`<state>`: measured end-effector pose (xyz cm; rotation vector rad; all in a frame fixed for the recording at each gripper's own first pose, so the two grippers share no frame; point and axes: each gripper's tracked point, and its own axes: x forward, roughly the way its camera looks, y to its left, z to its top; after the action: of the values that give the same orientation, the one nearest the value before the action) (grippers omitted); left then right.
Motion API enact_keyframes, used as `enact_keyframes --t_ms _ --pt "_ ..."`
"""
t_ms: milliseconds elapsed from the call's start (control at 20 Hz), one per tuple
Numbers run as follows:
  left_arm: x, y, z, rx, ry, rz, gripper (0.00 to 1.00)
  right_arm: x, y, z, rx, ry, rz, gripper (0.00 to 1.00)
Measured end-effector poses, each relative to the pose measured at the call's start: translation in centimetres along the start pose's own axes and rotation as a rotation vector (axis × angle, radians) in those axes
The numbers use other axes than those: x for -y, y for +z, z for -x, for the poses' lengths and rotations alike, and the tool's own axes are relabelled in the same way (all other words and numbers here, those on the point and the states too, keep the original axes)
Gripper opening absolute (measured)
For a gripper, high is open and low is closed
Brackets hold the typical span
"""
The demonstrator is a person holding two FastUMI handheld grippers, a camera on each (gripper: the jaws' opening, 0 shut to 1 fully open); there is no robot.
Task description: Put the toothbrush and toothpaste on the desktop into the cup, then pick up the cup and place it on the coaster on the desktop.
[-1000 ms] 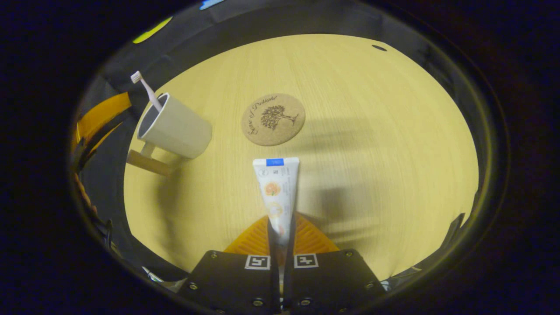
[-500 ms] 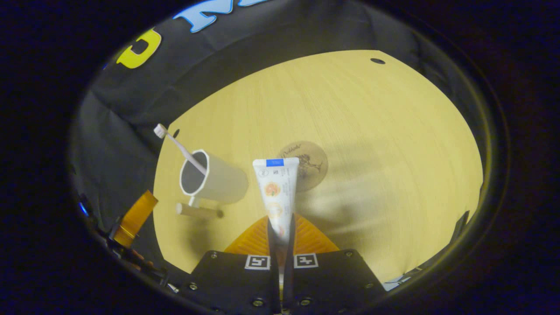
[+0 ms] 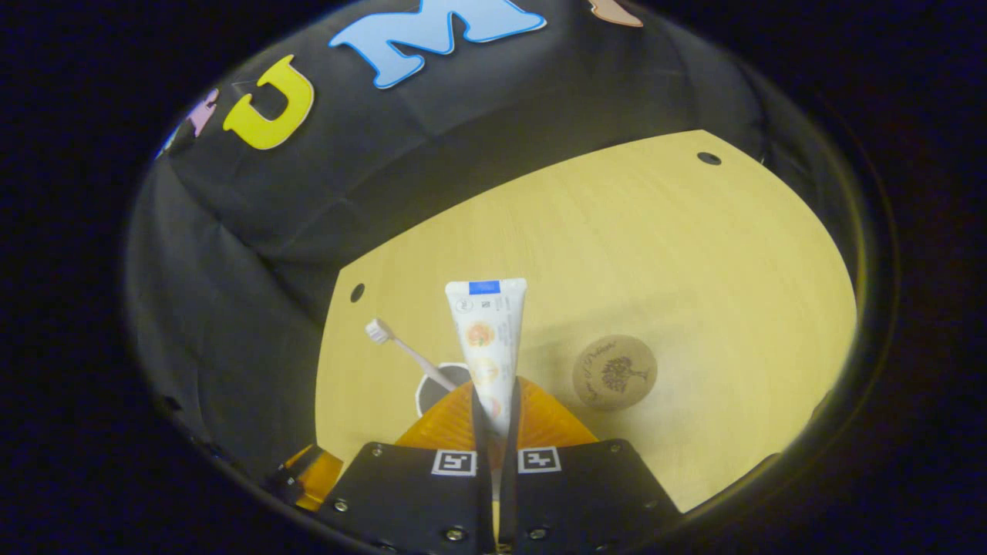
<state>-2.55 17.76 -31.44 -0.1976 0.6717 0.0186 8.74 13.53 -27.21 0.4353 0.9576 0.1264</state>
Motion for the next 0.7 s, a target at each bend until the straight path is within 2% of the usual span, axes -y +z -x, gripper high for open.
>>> enact_keyframes --t_ms 200,400,700 --pt "-3.6 -1.2 1.8 -0.01 0.044 0.028 0.59 -2.6 2.0 -1.6 0.058 0.025 -0.004 0.05" --pt "-6.5 -2.3 3.9 -0.012 0.098 0.064 0.59 -3.2 2.8 -3.3 0.14 0.012 0.01 0.05" --pt "-8.7 -4.4 6.4 -0.041 0.16 0.076 0.59 -3.4 3.2 -4.9 0.292 -0.016 0.163 0.06"
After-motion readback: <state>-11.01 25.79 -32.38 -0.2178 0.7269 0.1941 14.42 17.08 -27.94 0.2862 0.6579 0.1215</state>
